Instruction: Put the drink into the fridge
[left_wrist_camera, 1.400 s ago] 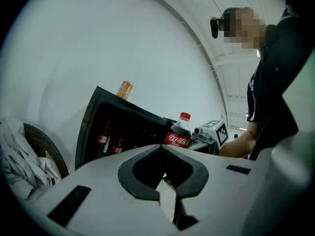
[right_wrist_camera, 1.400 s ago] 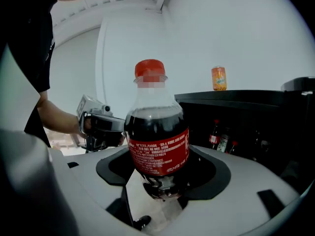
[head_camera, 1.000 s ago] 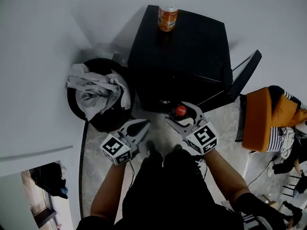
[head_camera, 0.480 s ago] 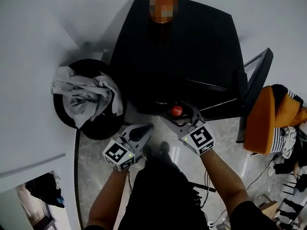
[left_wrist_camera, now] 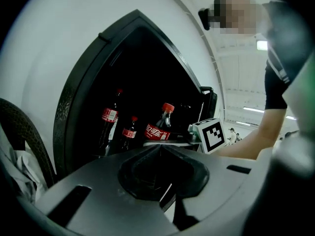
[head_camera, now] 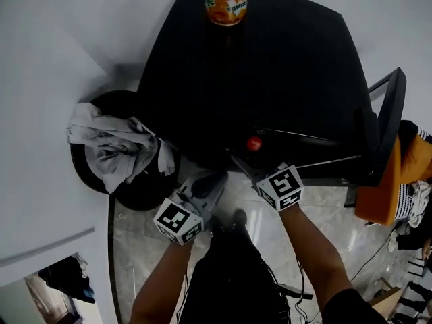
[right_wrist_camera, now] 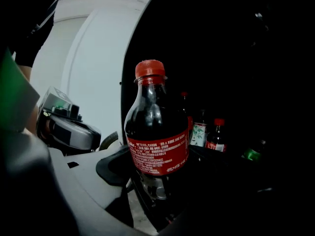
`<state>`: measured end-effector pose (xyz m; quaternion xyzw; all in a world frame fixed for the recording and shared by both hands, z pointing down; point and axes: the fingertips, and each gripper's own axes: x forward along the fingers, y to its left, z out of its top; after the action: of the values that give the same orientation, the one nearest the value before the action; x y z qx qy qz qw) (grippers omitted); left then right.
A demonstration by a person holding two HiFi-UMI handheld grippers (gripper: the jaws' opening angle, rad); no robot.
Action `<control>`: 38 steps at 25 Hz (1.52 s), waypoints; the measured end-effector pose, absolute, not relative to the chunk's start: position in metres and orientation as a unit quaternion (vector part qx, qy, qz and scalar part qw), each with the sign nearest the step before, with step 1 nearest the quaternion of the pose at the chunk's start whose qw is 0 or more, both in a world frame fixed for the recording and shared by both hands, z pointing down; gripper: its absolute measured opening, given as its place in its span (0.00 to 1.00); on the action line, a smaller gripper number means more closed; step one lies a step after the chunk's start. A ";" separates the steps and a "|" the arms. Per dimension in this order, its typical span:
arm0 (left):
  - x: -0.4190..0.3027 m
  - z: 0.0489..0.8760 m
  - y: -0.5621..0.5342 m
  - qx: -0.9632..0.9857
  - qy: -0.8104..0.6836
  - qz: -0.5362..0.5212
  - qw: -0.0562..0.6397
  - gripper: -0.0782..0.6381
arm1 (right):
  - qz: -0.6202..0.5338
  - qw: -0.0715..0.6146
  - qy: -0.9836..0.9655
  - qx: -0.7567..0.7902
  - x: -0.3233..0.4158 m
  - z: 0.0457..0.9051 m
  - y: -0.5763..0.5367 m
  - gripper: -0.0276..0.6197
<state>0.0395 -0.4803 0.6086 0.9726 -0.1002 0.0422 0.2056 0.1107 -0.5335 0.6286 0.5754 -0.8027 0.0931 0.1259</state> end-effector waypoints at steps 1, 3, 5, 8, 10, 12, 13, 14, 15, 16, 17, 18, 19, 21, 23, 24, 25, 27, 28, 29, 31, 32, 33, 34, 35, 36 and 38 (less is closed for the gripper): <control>0.042 0.612 -0.484 0.972 -0.103 0.043 0.206 0.12 | 0.094 0.123 -0.800 0.579 0.114 0.633 -0.538 0.52; 0.045 0.619 -0.488 0.972 -0.103 0.046 0.205 0.12 | 0.095 0.120 -0.798 0.583 0.116 0.640 -0.547 0.52; 0.046 0.627 -0.491 0.971 -0.103 0.050 0.208 0.12 | 0.096 0.116 -0.796 0.587 0.118 0.648 -0.555 0.52; 0.048 0.634 -0.496 0.970 -0.105 0.050 0.214 0.12 | 0.101 0.113 -0.788 0.597 0.125 0.662 -0.564 0.52; 0.050 0.637 -0.501 0.970 -0.106 0.048 0.213 0.12 | 0.103 0.114 -0.784 0.601 0.129 0.669 -0.569 0.52; 0.051 0.639 -0.506 0.970 -0.106 0.048 0.213 0.12 | 0.105 0.117 -0.783 0.602 0.130 0.674 -0.573 0.52; 0.052 0.640 -0.508 0.970 -0.106 0.047 0.214 0.12 | 0.106 0.118 -0.782 0.602 0.130 0.677 -0.575 0.52; 0.052 0.641 -0.510 0.970 -0.107 0.048 0.213 0.12 | 0.106 0.116 -0.781 0.604 0.130 0.678 -0.578 0.52; 0.053 0.641 -0.512 0.970 -0.108 0.048 0.211 0.12 | 0.105 0.112 -0.780 0.607 0.131 0.679 -0.580 0.52; 0.054 0.642 -0.514 0.970 -0.110 0.048 0.210 0.12 | 0.105 0.109 -0.779 0.609 0.131 0.680 -0.582 0.52; 0.055 0.642 -0.515 0.970 -0.112 0.048 0.209 0.12 | 0.106 0.107 -0.777 0.611 0.132 0.681 -0.583 0.52; 0.056 0.642 -0.516 0.970 -0.114 0.047 0.210 0.12 | 0.107 0.106 -0.775 0.613 0.134 0.683 -0.584 0.52; 0.057 0.643 -0.517 0.969 -0.115 0.047 0.212 0.12 | 0.110 0.106 -0.773 0.615 0.135 0.687 -0.583 0.52; 0.057 0.645 -0.518 0.969 -0.116 0.046 0.215 0.12 | 0.121 0.109 -0.766 0.622 0.140 0.698 -0.583 0.52; 0.058 0.646 -0.518 0.968 -0.116 0.047 0.216 0.12 | 0.128 0.111 -0.758 0.630 0.144 0.703 -0.583 0.52; 0.058 0.646 -0.517 0.968 -0.115 0.047 0.217 0.12 | 0.129 0.110 -0.755 0.633 0.145 0.704 -0.583 0.52; 0.058 0.647 -0.516 0.968 -0.115 0.047 0.218 0.12 | 0.129 0.108 -0.755 0.634 0.145 0.703 -0.584 0.52; 0.057 0.650 -0.515 0.967 -0.115 0.049 0.220 0.12 | 0.128 0.102 -0.754 0.636 0.144 0.701 -0.586 0.52; 0.056 0.651 -0.515 0.967 -0.115 0.050 0.222 0.12 | 0.127 0.099 -0.754 0.637 0.145 0.701 -0.587 0.52; 0.055 0.652 -0.515 0.967 -0.115 0.051 0.223 0.12 | 0.126 0.096 -0.753 0.638 0.146 0.701 -0.588 0.52; 0.054 0.653 -0.513 0.966 -0.118 0.051 0.226 0.12 | 0.128 0.089 -0.752 0.641 0.148 0.702 -0.590 0.52; 0.054 0.654 -0.512 0.965 -0.119 0.050 0.228 0.12 | 0.129 0.090 -0.749 0.644 0.149 0.705 -0.588 0.52; 0.053 0.655 -0.511 0.964 -0.120 0.049 0.230 0.12 | 0.131 0.092 -0.746 0.646 0.151 0.709 -0.587 0.52; 0.053 0.656 -0.510 0.964 -0.121 0.049 0.232 0.12 | 0.132 0.095 -0.745 0.647 0.151 0.712 -0.586 0.52; 0.052 0.656 -0.509 0.963 -0.122 0.049 0.233 0.12 | 0.132 0.095 -0.746 0.645 0.150 0.712 -0.587 0.52; 0.050 0.656 -0.508 0.963 -0.124 0.049 0.234 0.12 | 0.132 0.094 -0.750 0.642 0.147 0.710 -0.588 0.52; 0.048 0.654 -0.507 0.963 -0.127 0.048 0.233 0.12 | 0.130 0.088 -0.754 0.638 0.145 0.704 -0.588 0.52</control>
<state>0.0477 -0.5068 0.6542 0.9630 -0.1271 0.0480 0.2328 0.1451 -0.5879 0.7040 0.6378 -0.7540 0.1303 0.0880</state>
